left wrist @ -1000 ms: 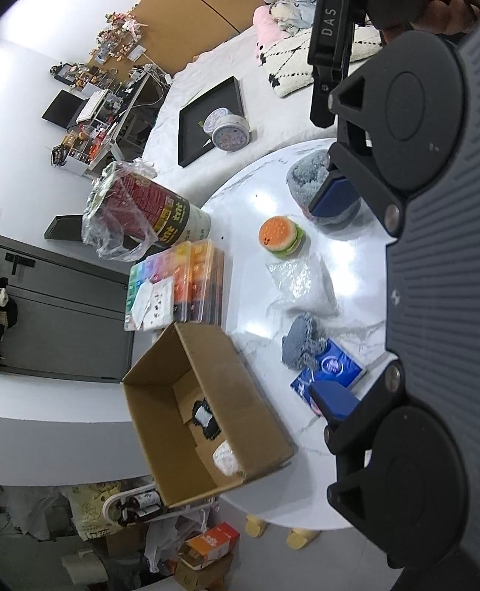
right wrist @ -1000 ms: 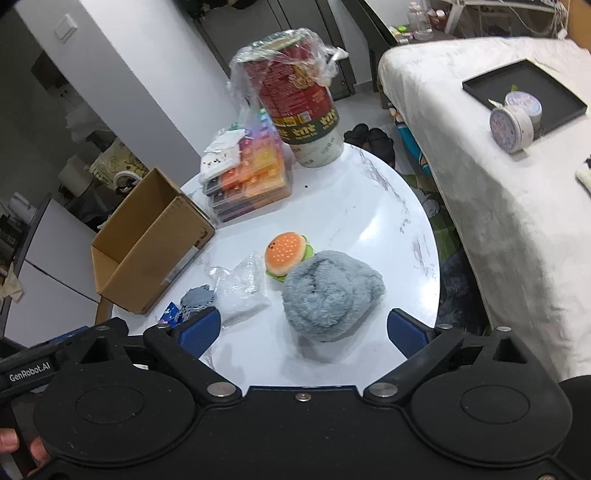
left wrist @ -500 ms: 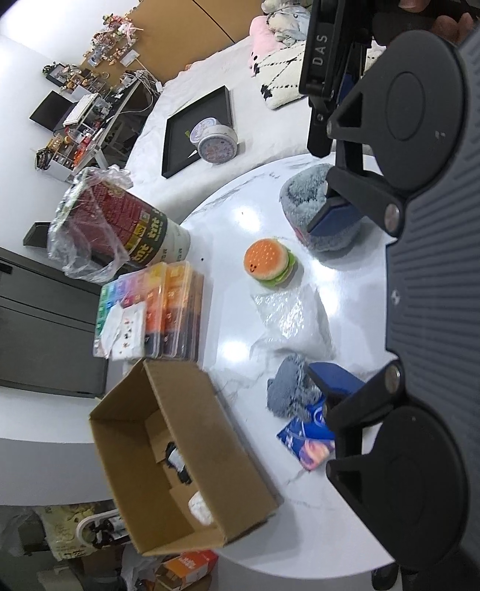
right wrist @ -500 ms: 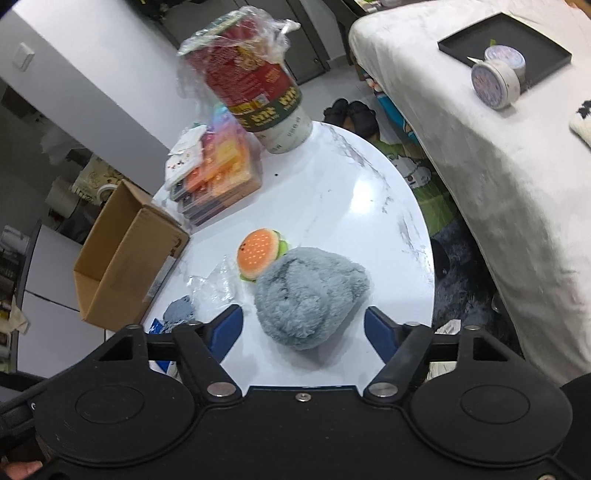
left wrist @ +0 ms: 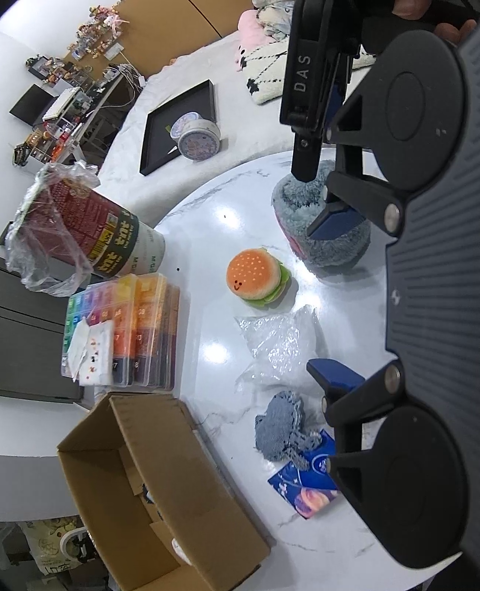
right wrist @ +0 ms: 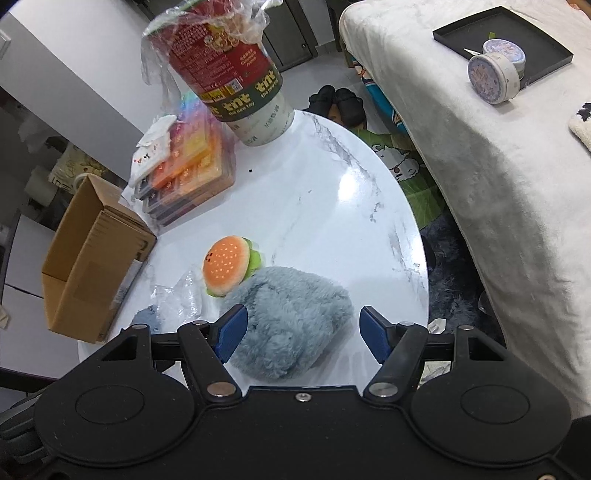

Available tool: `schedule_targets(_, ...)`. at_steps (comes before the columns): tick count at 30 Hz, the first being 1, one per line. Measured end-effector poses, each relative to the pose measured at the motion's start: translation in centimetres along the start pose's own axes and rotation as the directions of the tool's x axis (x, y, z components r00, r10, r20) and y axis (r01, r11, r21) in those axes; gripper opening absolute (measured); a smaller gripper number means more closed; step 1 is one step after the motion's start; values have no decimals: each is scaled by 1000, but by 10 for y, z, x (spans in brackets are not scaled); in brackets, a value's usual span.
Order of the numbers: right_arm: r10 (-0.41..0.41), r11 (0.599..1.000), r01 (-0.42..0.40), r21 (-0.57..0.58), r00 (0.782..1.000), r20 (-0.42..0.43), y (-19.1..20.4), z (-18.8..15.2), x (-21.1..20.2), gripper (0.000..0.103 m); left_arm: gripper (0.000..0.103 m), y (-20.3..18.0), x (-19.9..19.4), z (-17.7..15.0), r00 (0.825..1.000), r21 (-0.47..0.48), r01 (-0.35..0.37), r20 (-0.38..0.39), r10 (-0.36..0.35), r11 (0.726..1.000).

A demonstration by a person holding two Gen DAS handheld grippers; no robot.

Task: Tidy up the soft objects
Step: 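Lower the right tool onto the grey fluffy ball and close it, then close the left tool on the grey fluffy ball while the right holds it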

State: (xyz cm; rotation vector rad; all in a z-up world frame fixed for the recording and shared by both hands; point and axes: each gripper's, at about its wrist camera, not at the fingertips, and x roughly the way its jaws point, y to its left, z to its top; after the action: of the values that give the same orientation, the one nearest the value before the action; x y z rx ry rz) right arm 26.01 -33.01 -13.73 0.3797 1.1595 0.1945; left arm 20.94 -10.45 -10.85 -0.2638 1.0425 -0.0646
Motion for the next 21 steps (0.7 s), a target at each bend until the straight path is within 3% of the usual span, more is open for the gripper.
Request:
schedule_targets(2,-3,1000,3,-4,1000,-7,1,1,5,66,69,0,4,0,1000,-1,-4,-6,4,1000)
schedule_targets(4,-5,1000,5,-9,1000,-18,1,1,10,60,69,-1,6,0,1000,-4,-9,-10,9,1000)
schedule_targets(6,7,1000,-8,-12,999,-41,1,1,16,40,69,0,8,1,1000,-8,-10,-12,10,1000)
schedule_targets(21,67,997,-70,-24,993,-97,11,-9,21,29,66,12,5,-3,1000,-34,-5,-18,5,999)
